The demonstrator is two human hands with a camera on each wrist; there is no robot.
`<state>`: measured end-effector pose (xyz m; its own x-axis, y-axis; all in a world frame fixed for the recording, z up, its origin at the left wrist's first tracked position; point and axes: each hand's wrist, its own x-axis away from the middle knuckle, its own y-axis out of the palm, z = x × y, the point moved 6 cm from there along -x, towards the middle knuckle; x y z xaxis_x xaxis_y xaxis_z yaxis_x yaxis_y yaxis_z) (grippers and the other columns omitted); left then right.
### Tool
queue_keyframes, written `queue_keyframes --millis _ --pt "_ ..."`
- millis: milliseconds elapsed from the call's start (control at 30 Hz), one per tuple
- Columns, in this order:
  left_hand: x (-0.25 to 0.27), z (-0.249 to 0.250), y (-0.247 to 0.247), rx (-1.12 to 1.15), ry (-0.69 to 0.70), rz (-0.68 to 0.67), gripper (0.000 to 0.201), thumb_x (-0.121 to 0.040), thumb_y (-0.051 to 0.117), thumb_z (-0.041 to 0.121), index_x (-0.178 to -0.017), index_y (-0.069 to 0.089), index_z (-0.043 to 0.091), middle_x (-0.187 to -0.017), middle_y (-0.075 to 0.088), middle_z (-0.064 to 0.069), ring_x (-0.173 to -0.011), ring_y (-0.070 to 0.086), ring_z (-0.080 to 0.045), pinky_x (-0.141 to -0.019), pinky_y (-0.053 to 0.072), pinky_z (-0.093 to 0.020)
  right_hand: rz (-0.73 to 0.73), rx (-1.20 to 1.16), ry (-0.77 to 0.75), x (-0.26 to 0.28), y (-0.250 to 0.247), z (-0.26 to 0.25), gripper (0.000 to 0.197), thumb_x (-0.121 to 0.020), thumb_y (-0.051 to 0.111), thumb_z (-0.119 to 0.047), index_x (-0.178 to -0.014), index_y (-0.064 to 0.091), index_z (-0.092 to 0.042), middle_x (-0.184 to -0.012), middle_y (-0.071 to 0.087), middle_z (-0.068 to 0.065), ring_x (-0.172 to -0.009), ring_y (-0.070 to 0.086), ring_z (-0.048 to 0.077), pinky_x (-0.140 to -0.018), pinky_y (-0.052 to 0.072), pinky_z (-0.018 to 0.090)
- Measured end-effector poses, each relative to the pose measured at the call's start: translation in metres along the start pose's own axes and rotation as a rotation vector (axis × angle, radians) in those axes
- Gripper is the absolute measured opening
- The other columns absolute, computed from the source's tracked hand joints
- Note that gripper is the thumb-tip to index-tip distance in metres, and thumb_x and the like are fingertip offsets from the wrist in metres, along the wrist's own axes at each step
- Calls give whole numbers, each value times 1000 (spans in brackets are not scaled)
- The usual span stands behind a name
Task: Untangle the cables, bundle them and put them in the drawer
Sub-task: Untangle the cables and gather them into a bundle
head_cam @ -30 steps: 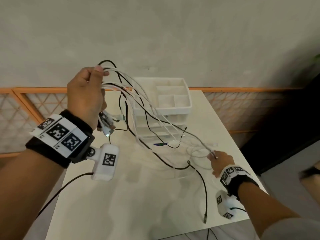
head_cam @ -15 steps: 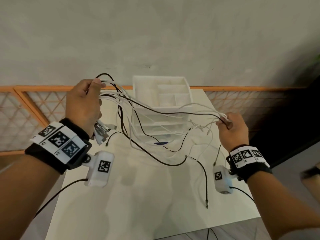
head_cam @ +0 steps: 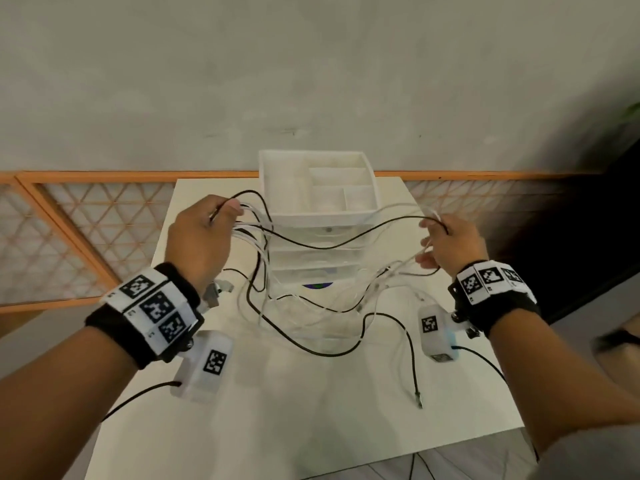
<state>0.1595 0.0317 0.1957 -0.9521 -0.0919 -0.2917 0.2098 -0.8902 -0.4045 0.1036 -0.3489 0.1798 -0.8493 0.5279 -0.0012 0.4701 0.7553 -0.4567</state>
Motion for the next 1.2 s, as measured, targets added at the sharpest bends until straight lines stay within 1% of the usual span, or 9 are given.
queue_keyframes --millis 167,333,533,633,700,800,933,1100,1200 --pt "-7 -6 -8 11 -28 24 28 -96 51 44 -93 69 23 -58 49 8 -55 45 -16 -62 37 -32 87 -218 -276 5 -8 -19 23 -98 51 -10 -108 71 -18 -83 66 5 -69 64 19 -68 59 28" --pt "-2 -12 -4 4 -54 18 27 -96 51 43 -92 69 23 -59 51 6 -54 45 -17 -61 38 -33 84 109 -290 8 3 0 17 -95 63 -16 -106 74 -22 -96 69 7 -90 63 22 -78 47 29" --pt "0 -19 -3 -12 -69 24 26 -96 51 41 -92 70 23 -59 52 8 -57 48 -19 -63 39 -32 276 15 -398 11 -15 -29 23 -97 61 -28 -110 74 -15 -108 61 2 -92 56 8 -73 35 -4" --pt "-1 -15 -9 -15 -50 67 27 -98 50 39 -94 70 21 -65 55 8 -70 54 -21 -67 39 -31 157 196 -217 1 -6 -1 20 -97 59 -32 -104 73 -19 -100 70 10 -72 61 13 -59 46 7" --pt "-4 -13 -17 -9 -32 114 29 -98 49 39 -97 70 20 -68 56 7 -75 55 -21 -68 40 -30 62 101 -9 0 -4 16 26 -100 52 -32 -122 65 -36 -102 71 4 -68 72 21 -52 59 27" --pt "-9 -12 -21 29 -20 136 29 -98 49 40 -97 70 19 -66 54 9 -75 55 -21 -69 41 -31 6 -5 105 4 -3 18 33 -103 46 -27 -132 56 -40 -99 67 4 -55 72 23 -49 60 32" --pt "-6 -13 -10 -5 -28 89 28 -98 49 39 -98 70 20 -66 55 9 -73 55 -20 -68 40 -30 -13 -187 -220 7 0 -25 30 -98 51 -3 -109 71 -22 -87 66 9 -65 71 19 -82 61 46" --pt "-1 -18 1 -23 -26 57 25 -98 50 37 -95 69 21 -65 55 12 -70 53 -19 -67 38 -30 135 -23 -725 24 -14 -86 20 -97 59 -13 -112 73 -12 -109 60 4 -101 58 -6 -93 44 11" --pt "-1 -15 -2 -34 -6 72 25 -99 50 35 -95 69 20 -65 54 11 -66 52 -15 -62 37 -27 129 78 -724 19 -9 -73 23 -95 62 -23 -111 74 -14 -111 57 3 -105 53 -4 -95 45 16"
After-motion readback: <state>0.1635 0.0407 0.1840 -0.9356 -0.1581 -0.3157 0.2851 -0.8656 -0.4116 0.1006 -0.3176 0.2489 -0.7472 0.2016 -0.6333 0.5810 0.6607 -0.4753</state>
